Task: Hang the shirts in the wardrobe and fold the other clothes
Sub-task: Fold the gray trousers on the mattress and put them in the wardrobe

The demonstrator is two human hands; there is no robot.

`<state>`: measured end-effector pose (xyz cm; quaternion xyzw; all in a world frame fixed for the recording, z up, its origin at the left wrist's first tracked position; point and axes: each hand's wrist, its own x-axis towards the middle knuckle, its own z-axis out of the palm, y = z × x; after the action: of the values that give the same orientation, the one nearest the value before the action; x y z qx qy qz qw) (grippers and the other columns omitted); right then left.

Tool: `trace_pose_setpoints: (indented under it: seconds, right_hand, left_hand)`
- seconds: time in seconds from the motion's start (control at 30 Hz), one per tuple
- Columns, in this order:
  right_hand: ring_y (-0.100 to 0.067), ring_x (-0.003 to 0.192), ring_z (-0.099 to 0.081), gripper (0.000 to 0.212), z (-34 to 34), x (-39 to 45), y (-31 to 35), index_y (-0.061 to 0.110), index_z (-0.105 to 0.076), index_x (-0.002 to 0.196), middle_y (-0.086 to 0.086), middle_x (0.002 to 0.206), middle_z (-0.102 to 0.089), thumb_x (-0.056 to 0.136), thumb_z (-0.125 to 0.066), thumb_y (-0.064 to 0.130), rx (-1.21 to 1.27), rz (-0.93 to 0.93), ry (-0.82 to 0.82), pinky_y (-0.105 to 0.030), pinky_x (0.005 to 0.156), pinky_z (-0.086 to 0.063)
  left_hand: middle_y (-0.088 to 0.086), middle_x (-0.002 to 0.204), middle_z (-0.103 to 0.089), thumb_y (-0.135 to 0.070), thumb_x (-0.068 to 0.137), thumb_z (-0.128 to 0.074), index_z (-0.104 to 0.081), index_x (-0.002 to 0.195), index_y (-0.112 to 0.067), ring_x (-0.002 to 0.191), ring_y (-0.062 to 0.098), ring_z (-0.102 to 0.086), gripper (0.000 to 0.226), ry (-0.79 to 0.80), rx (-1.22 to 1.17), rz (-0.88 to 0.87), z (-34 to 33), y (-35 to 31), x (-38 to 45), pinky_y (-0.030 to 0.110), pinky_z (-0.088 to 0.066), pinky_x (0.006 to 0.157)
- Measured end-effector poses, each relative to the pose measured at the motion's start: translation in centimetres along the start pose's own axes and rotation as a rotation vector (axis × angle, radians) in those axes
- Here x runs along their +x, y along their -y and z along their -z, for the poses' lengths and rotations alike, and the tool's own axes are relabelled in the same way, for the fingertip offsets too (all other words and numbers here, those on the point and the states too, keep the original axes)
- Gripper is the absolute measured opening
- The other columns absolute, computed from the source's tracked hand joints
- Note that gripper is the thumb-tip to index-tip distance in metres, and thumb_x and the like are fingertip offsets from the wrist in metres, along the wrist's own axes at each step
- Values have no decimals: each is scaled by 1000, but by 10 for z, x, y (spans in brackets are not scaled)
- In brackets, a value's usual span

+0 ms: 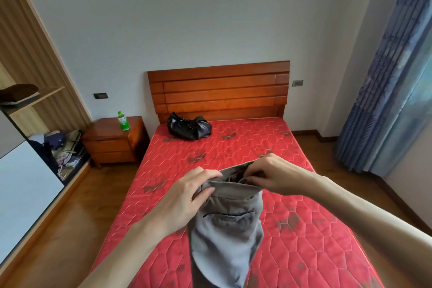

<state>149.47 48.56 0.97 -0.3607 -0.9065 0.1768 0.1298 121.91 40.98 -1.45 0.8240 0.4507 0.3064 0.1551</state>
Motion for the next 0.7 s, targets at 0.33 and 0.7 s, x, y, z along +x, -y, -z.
trace_pose_setpoints:
  seconds: [0.33, 0.7]
  right_hand:
    - [-20, 50, -51, 21, 29, -8, 14, 13, -73, 68, 2, 53, -57, 88, -65, 13, -138, 60, -4, -31, 47, -43]
    - [-13, 72, -69, 18, 105, 6, 23, 15, -82, 92, 5, 80, -76, 97, -65, 17, -187, -3, 134, -27, 70, -57]
  left_hand:
    - [-17, 111, -43, -16, 100, -57, -47, 125, -32, 89, 9, -58, 31, 20, 95, -77, -13, -4, -4, 34, -52, 73]
    - [-14, 95, -44, -7, 88, -65, -49, 100, -24, 77, 11, -52, 26, -181, 116, -46, 9, -15, 47, 26, -46, 64]
